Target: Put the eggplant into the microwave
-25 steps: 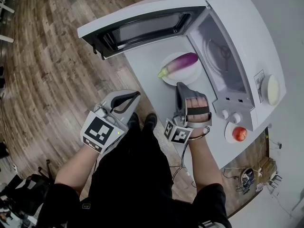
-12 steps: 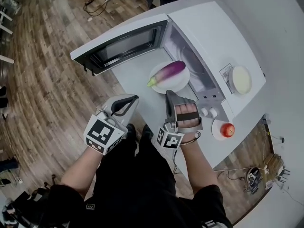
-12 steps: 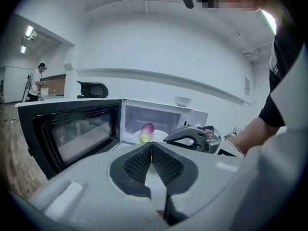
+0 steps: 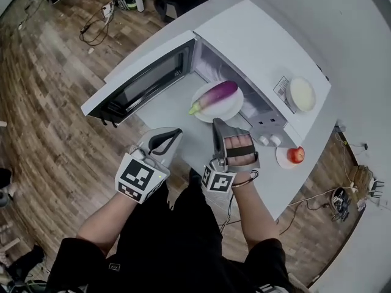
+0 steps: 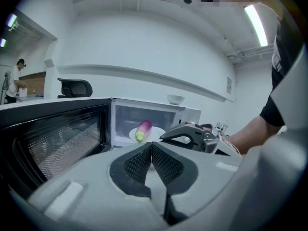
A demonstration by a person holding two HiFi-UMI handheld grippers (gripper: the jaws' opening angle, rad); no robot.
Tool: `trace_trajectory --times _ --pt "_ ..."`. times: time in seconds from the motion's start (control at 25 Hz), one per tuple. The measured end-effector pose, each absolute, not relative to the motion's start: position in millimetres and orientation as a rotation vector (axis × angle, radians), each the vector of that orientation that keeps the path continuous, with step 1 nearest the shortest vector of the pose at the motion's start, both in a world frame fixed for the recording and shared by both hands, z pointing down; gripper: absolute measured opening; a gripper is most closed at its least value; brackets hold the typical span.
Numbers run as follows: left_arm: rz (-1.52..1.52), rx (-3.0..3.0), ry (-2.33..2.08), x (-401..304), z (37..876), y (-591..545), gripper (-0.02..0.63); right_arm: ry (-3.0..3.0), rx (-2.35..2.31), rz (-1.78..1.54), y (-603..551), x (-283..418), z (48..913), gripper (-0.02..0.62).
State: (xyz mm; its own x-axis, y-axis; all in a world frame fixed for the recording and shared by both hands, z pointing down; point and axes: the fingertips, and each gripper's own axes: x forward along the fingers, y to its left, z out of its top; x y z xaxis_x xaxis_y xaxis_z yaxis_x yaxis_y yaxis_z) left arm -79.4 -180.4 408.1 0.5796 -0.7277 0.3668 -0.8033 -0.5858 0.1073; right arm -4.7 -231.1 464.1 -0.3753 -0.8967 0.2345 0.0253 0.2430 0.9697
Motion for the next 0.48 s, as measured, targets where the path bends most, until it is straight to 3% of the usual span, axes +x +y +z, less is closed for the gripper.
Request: trace_trajectory --times 0.48 --pt "0.450 2.634 -1.116 -98 423 -202 0.009 -1.484 0.967 -1.137 -259 3 491 0.025"
